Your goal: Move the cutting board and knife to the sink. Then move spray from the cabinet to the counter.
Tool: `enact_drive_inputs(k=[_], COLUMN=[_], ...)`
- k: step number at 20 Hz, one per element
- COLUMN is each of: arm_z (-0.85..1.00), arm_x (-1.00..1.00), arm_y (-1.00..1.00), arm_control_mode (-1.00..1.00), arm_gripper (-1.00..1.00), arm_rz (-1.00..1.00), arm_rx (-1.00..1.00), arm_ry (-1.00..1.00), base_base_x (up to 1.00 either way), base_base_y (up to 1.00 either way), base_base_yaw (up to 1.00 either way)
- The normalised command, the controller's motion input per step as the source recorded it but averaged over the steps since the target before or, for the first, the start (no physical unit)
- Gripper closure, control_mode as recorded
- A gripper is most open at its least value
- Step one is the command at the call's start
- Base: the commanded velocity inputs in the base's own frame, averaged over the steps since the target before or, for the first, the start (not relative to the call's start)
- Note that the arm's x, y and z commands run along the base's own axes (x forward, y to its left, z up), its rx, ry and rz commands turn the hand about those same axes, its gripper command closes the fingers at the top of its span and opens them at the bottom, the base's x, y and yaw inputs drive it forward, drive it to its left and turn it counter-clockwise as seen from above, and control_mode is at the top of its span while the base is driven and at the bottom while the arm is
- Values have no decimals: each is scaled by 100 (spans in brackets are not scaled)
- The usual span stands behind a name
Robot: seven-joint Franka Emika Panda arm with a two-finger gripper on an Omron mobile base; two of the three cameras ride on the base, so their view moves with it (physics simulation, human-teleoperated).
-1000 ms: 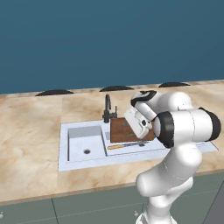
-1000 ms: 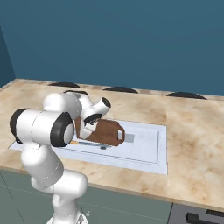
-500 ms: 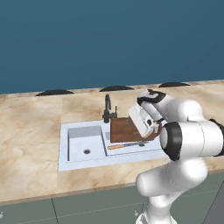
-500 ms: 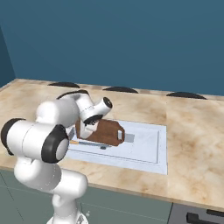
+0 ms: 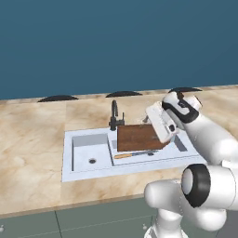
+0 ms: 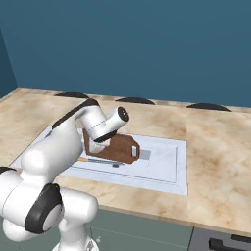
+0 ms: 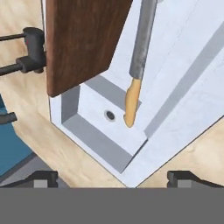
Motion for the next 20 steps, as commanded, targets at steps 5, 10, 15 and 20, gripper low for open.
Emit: enact_drive_inputs(k=[5,10,15,20], arm_z=[71,72,-1,22], arm_x=[-20,-14,-2,-19], arm_y=[-10,0,-1,0], arm_control_mode=[-100,-100,-100,-100], arm_gripper=[-100,-100,-100,-100], arm_rz=[30,34,3,27], arm_rx=[0,-1,0,-5], arm_ry=[0,-5,-7,-30], base_base_x=[0,0,0,0], base_base_y=[0,0,0,0], base_base_yaw=[0,0,0,0])
